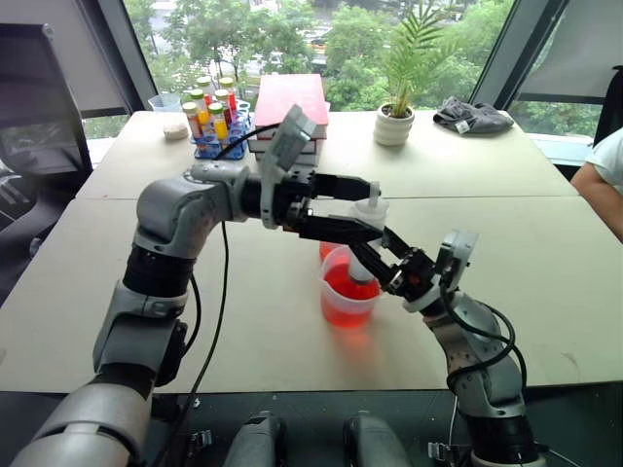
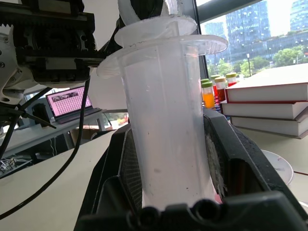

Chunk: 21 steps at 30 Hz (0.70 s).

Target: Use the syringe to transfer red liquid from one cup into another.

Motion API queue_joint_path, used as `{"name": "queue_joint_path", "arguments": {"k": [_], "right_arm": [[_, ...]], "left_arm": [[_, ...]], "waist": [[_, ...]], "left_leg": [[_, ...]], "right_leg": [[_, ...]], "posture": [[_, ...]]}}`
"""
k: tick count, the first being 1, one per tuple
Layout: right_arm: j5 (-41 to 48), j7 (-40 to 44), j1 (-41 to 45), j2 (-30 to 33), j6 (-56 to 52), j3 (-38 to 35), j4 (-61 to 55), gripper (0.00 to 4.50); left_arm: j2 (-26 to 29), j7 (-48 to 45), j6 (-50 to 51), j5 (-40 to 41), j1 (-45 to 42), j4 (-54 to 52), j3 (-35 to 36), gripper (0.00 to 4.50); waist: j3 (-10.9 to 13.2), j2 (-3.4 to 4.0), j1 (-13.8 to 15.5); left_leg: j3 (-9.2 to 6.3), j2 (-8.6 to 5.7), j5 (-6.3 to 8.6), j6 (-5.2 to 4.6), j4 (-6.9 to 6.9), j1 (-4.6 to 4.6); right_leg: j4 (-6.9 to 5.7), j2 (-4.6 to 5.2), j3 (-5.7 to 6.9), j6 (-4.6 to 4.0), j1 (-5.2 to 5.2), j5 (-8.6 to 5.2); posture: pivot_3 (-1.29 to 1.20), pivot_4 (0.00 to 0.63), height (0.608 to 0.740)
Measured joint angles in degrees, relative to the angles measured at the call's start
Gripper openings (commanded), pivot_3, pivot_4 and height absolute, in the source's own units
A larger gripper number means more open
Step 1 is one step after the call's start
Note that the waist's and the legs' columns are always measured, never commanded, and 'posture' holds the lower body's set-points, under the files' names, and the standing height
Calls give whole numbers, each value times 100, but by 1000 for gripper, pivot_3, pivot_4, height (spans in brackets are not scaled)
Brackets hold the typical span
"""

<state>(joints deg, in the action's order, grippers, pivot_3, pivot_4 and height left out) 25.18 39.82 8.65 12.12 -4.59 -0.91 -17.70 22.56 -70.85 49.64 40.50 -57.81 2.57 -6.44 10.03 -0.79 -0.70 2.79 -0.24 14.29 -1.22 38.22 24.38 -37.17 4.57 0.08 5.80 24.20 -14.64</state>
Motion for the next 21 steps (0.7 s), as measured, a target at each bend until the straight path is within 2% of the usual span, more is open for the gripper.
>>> {"name": "queue_joint_path", "arguments": {"k": [2, 9, 21], "right_arm": [[18, -1, -15, 24, 0, 4, -1, 1444], [132, 69, -115, 151, -23, 47, -108, 1444], [285, 101, -92, 260, -90, 60, -112, 1444]], "left_arm": [[-105, 42, -17, -36, -33, 92, -19, 3591], [-236, 201, -66, -171, -78, 295, -57, 144], [-257, 98, -133, -251, -300, 574, -68, 65]], "waist": [[0, 0, 1], [0, 0, -5], [0, 0, 5]], "left_leg": [[0, 0, 0, 0, 0, 0], [-1, 0, 0, 0, 0, -1], [-1, 0, 0, 0, 1, 0]], "right_leg": [[0, 0, 0, 0, 0, 0], [-1, -1, 0, 0, -1, 0], [1, -1, 1, 0, -1, 0]], "posture": [[0, 150, 740], [0, 150, 740], [0, 150, 740]]}}
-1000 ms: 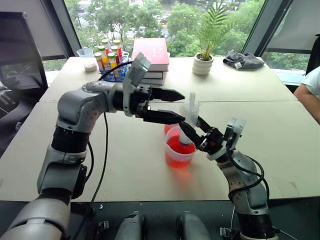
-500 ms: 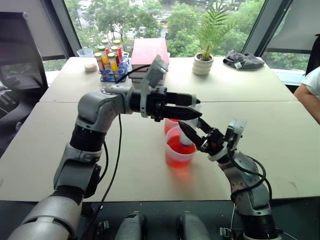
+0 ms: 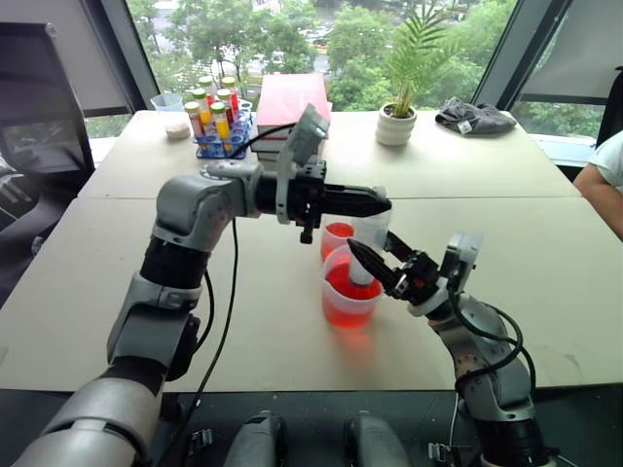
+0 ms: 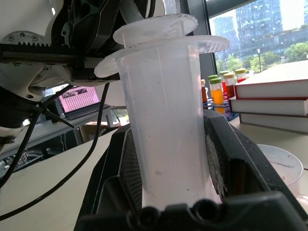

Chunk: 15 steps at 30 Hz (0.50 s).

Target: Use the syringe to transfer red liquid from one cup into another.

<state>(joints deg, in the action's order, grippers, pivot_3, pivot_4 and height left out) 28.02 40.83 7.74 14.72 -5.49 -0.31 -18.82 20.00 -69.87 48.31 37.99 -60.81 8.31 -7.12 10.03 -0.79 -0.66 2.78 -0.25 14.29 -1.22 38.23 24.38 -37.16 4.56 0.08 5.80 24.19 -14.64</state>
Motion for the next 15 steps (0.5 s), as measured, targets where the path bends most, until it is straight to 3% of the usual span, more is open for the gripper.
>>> {"name": "queue_joint_path", "arguments": {"k": [15], "right_arm": [[147, -6, -74, 182, -27, -1, -9, 1444]], "left_arm": [[27, -86, -17, 9, -286, 251, 2, 65]], "waist": [[0, 0, 1]], "left_leg": [[0, 0, 0, 0, 0, 0]], "right_leg": [[0, 0, 0, 0, 0, 0]], "posture": [[0, 150, 740]]}}
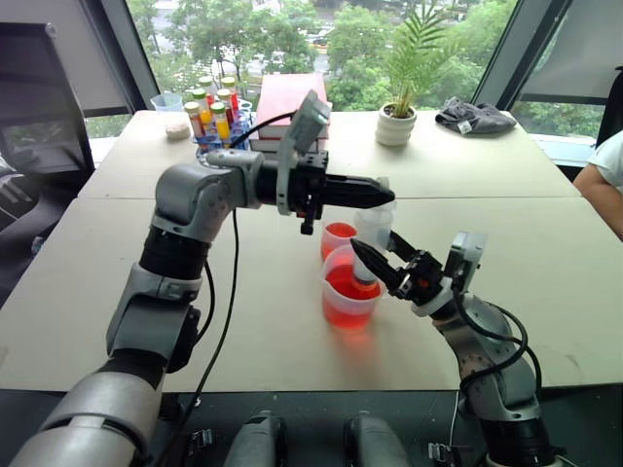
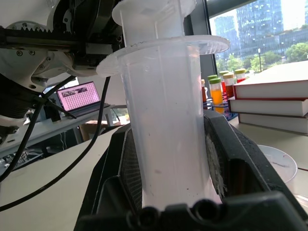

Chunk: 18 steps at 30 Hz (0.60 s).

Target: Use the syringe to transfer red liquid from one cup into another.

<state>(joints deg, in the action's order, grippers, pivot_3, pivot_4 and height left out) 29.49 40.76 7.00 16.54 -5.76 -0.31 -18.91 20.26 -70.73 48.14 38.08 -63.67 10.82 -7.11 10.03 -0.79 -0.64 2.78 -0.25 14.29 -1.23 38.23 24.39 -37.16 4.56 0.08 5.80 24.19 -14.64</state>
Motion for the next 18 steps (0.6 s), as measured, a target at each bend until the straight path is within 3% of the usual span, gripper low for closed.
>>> {"name": "queue_joint_path", "arguments": {"k": [18], "right_arm": [[19, -2, -10, 71, -20, -6, 2, 1444]], "left_arm": [[26, -40, -153, 15, -126, 154, 2, 65]], "waist": [[0, 0, 0]], "left_leg": [[0, 0, 0, 0, 0, 0]], "right_leg": [[0, 0, 0, 0, 0, 0]], "posture": [[0, 150, 740]]}}
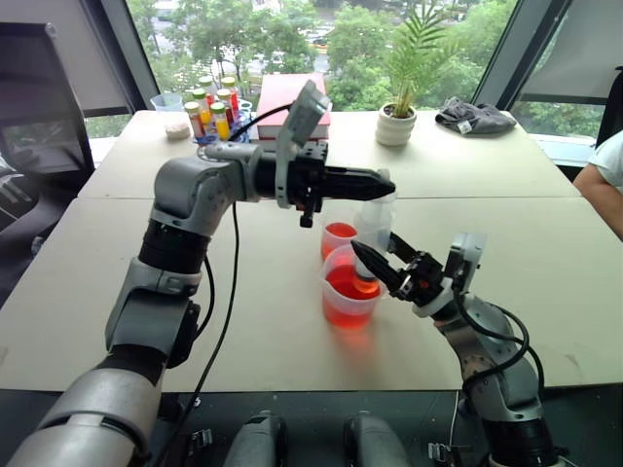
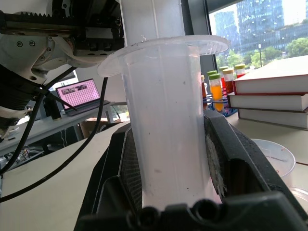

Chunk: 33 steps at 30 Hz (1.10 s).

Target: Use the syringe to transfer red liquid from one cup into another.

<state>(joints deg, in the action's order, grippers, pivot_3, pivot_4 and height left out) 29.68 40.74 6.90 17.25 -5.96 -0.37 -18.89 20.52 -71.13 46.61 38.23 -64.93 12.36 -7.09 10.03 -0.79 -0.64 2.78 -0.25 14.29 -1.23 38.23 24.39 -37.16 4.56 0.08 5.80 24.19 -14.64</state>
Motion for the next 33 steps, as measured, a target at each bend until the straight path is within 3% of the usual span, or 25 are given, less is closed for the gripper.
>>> {"name": "queue_joint_path", "arguments": {"k": [4, 5, 7, 14, 24, 29, 33], "right_arm": [[3, -1, 40, 8, -21, 0, 0, 1444], [5, -1, 60, 17, -50, 0, -2, 1444], [48, -14, 105, 52, -131, -9, -26, 1444], [223, -215, 412, 171, -522, -63, -256, 1444], [806, -575, 801, 270, -1244, -295, -684, 1444], [1236, -823, 1935, 400, -1622, -645, -457, 1444], [1142, -700, 3013, 379, -1479, -765, 683, 1444]], "left_arm": [[16, -3, -11, 2, 1, -7, 0, 65], [36, -7, -11, 3, 1, -15, 0, 335], [99, -6, -48, 0, 1, -22, 49, 1049], [255, -4, -155, -17, 33, -110, 356, 4438], [921, 78, -219, -149, 542, -174, 482, 4438], [1118, 252, -351, -278, 647, -115, 636, 4438], [1144, 322, -470, -346, 680, -94, 648, 4438]], "waist": [[0, 0, -1], [0, 0, -1], [0, 0, -3], [0, 0, -1], [0, 0, -3], [0, 1, -7], [0, 1, 4]], "left_leg": [[0, 0, 0, 0, 0, 0], [0, 0, 0, 0, 0, 0], [-1, 0, 0, 0, 0, 0], [-1, 0, 0, 0, 0, 0], [-1, 0, 0, 0, 0, 0], [0, 0, 0, 0, 1, 0], [0, 0, 0, 0, 0, 1]], "right_leg": [[0, 0, 0, 0, 0, 0], [0, 0, 0, 0, 0, 0], [-1, 0, 0, 0, 0, 0], [-1, 0, 0, 0, 1, 0], [-2, 3, 0, 0, 1, 0], [-5, 5, 1, -1, 4, 1], [-3, 5, 2, 0, 3, 1]], "posture": [[0, 150, 740], [0, 150, 740], [0, 150, 740], [0, 150, 740], [0, 150, 740], [0, 150, 740], [0, 150, 740]]}}
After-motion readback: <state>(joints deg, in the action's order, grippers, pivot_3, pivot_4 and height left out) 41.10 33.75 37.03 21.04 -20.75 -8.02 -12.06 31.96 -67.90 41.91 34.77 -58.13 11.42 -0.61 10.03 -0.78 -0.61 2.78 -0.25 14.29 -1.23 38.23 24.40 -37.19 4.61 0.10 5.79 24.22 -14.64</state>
